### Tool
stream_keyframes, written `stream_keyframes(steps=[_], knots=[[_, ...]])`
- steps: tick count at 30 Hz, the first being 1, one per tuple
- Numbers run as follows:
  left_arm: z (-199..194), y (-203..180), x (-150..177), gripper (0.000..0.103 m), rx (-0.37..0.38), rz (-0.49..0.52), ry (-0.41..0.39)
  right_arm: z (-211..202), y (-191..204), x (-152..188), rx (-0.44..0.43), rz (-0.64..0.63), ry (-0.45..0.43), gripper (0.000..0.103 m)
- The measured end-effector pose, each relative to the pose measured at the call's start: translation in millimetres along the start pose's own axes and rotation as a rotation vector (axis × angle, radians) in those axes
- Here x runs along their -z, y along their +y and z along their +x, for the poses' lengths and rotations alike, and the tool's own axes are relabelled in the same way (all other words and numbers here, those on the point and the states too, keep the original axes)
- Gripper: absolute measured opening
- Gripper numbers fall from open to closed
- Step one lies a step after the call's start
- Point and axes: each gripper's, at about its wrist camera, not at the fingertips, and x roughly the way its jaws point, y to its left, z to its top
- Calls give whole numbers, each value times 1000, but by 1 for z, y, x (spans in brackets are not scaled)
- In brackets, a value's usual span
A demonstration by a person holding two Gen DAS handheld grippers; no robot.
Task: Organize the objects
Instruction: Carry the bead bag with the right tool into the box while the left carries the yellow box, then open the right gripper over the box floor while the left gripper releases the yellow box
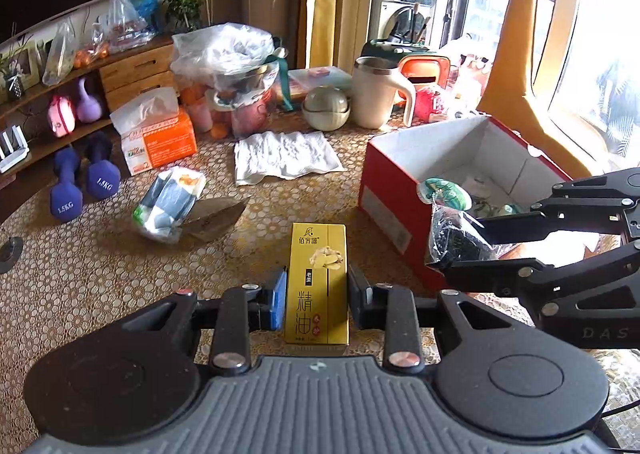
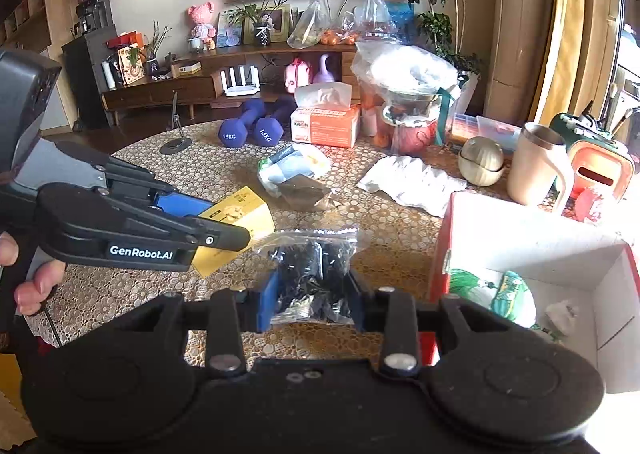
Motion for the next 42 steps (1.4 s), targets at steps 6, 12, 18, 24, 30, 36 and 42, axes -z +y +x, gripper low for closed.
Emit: stream_keyframes(steps=[6,12,18,24,30,36,42], knots=[[-4,-39,-16,30,38,47,-17,-25,-23,6,43,33,-26,35],[3,-77,-30,30,77,91,-13,-39,-52,12,81,67,-49,35],[21,-114,-43,30,112,131,1,-51,-89,20,132,109,-64,35],[47,-145,-56,30,135,157,25,-60,-138,26,201,169,-68,35],[79,-170,-70,30,144,177,62,-58,-185,31,260,228,-58,35],[113,-185,-78,30,136,187,96,-38,-221,37,284,291,-18,35],[155,-195,-81,30,123,203,169,-4,-240,44,278,340,48,35]])
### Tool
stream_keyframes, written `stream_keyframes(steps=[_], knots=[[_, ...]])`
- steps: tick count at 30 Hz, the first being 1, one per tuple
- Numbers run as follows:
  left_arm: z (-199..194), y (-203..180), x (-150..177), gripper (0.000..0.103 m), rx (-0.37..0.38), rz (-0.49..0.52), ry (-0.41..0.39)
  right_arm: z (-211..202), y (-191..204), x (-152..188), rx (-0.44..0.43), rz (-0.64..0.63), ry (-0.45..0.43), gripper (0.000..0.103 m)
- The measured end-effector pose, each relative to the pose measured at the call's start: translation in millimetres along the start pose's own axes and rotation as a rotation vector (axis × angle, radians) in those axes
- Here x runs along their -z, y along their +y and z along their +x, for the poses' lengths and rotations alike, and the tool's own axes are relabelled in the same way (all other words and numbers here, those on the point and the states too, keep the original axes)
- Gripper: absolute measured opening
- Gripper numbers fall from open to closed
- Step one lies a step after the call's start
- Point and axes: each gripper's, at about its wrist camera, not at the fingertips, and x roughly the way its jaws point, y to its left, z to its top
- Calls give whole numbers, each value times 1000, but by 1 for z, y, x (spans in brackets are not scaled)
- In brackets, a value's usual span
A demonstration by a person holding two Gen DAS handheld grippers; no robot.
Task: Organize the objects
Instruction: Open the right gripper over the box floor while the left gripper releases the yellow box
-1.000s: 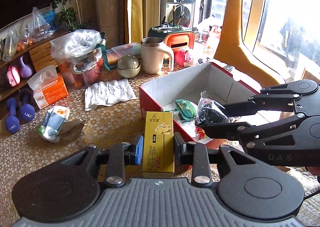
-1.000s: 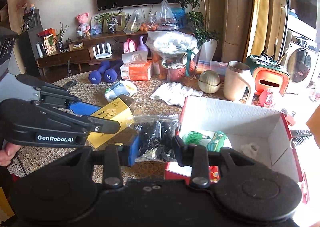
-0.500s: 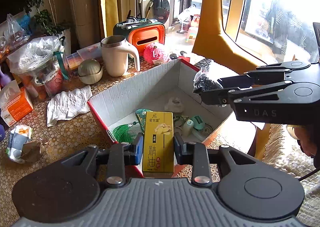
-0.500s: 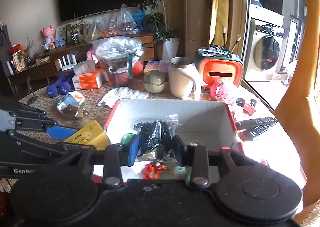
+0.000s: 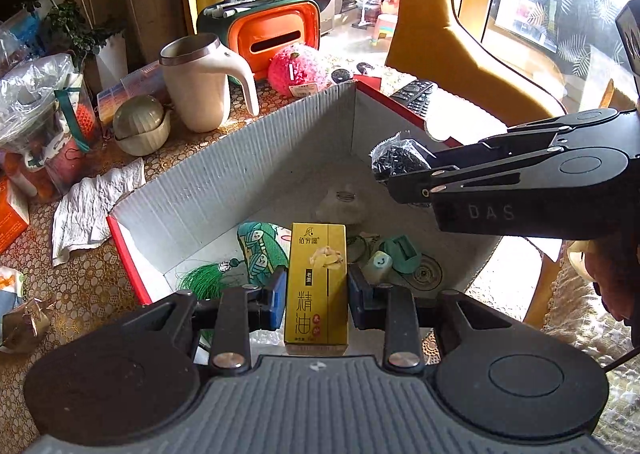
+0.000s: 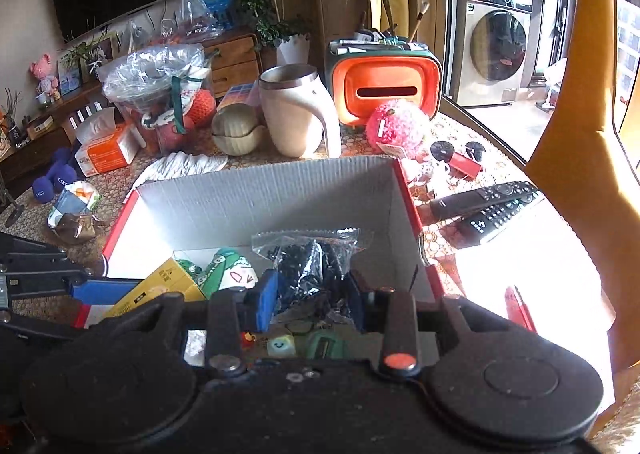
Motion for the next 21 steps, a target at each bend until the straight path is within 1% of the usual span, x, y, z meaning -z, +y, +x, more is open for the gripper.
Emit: stream_keyframes(steps=[4,10,15,21], knots=[[27,0,-6,30,-7,5,43,22,-1,1,4,11,41,35],[57,-1,-9,30,-11,9,85,45,-3,0,2,29,87,35],[69,-1,-6,30,-3,13,111,57,-1,4,0,27,121,35],[73,0,-5,30,3,9,120,63,-3,10,4,45,147,37]])
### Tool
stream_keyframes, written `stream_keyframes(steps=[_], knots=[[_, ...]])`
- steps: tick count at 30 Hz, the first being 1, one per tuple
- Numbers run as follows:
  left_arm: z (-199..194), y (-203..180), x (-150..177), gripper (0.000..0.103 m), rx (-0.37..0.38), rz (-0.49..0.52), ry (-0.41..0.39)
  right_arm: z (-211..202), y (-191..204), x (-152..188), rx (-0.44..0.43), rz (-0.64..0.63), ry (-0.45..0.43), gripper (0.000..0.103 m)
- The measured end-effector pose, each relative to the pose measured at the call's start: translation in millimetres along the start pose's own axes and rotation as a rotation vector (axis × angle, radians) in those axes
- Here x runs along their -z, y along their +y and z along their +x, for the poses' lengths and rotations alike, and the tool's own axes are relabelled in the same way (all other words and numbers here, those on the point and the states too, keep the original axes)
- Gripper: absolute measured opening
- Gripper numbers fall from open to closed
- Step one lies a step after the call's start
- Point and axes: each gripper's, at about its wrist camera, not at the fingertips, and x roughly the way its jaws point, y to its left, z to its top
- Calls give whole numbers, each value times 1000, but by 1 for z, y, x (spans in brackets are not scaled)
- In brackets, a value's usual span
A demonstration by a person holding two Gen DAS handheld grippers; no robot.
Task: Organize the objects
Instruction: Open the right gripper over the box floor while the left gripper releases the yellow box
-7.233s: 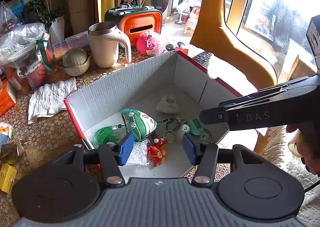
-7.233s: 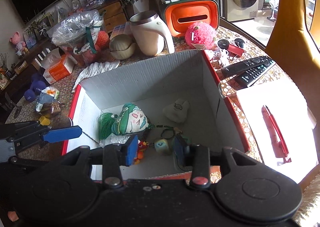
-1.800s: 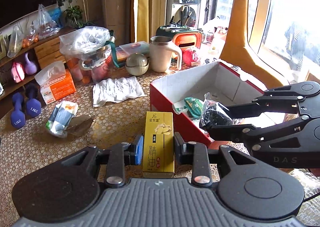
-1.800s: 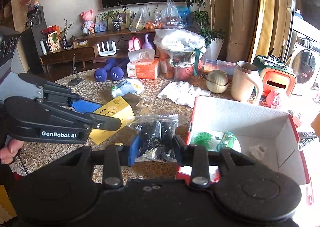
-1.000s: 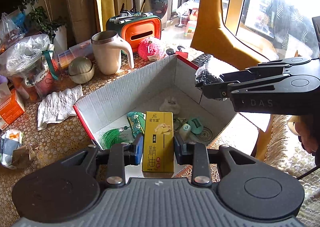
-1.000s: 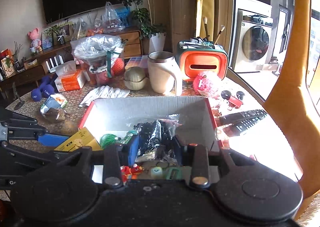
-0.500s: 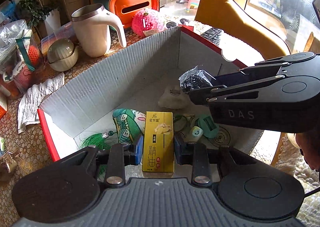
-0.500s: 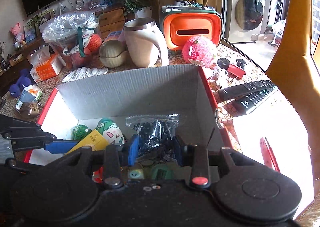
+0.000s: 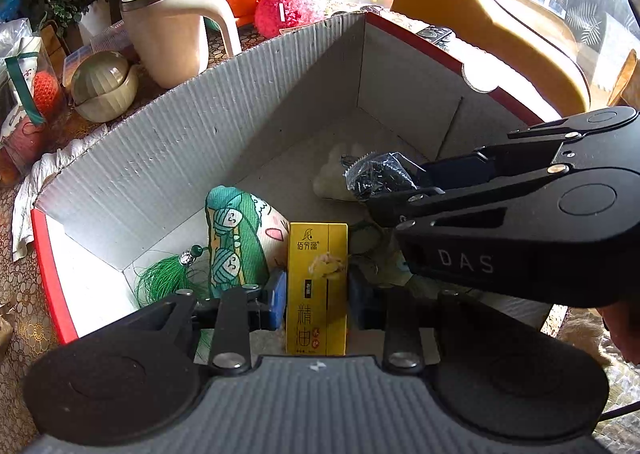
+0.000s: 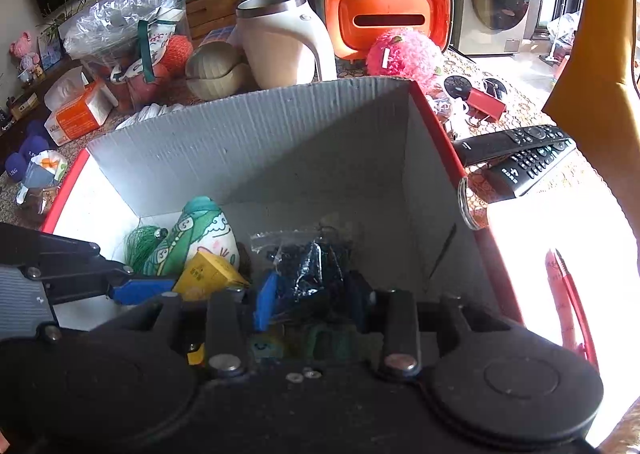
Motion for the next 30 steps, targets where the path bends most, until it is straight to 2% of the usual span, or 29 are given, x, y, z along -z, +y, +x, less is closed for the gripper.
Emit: stream_keyframes(steps=[12,19,23,30], knots=[[-14,-2,4,31,22,1,-32,-11,1,1,-5,33,-9,45],[-41,0,8,31,37,-16,-79,-33,7,4,-11,30,-35,46],[-60,3,14,39,40,-23,-113,-50,11,6,-10,22,-54,47],[-100,11,30,40,59,-44,-165,-83,24,12,-25,0,-98,48]])
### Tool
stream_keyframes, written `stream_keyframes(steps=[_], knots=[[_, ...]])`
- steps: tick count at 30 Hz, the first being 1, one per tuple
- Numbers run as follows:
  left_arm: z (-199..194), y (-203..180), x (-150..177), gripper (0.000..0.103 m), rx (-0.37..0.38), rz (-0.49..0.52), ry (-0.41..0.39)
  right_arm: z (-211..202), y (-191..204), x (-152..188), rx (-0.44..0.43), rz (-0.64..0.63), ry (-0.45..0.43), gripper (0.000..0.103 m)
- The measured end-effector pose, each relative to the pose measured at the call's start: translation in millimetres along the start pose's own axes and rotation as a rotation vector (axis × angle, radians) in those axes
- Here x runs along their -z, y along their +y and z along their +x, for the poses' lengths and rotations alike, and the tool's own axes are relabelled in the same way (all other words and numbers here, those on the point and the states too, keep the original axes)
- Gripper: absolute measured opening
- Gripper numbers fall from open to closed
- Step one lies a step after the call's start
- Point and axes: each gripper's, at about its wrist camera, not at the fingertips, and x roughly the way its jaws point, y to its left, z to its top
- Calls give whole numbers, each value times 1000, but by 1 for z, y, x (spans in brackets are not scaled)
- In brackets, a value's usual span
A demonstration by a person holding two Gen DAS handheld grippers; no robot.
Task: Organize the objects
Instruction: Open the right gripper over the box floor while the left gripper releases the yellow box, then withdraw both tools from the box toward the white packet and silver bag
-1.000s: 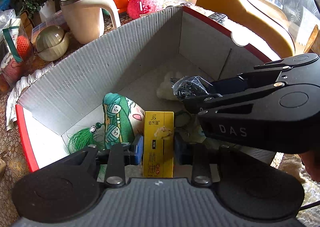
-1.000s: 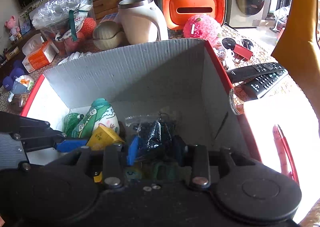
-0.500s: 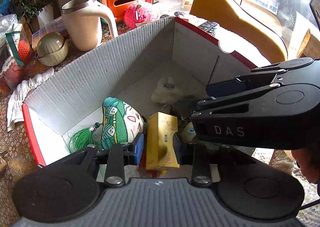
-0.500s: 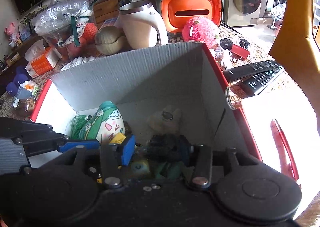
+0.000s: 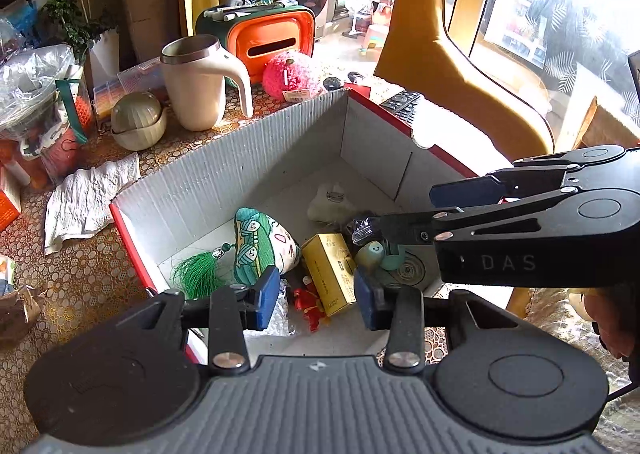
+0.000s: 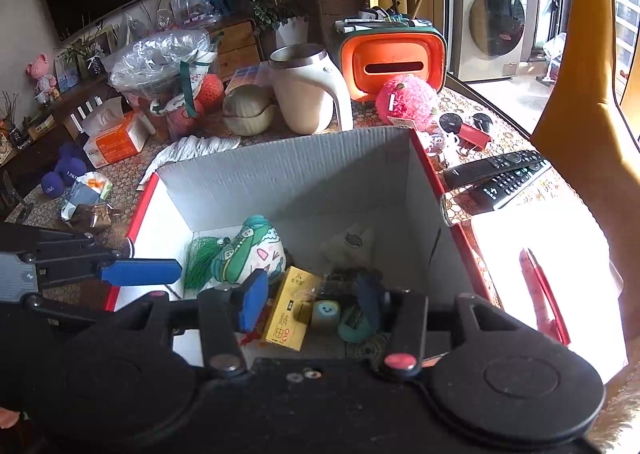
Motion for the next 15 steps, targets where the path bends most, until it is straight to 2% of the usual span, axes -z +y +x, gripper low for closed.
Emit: stream_keyframes(steps=[4,15], knots=[[-25,7,7,42,2,-13,-33,-19,12,3,-16,-24,-29,49],[-92,41,33,63,-24,-85,-121,-65,45,5,-67,-58,-115,63]])
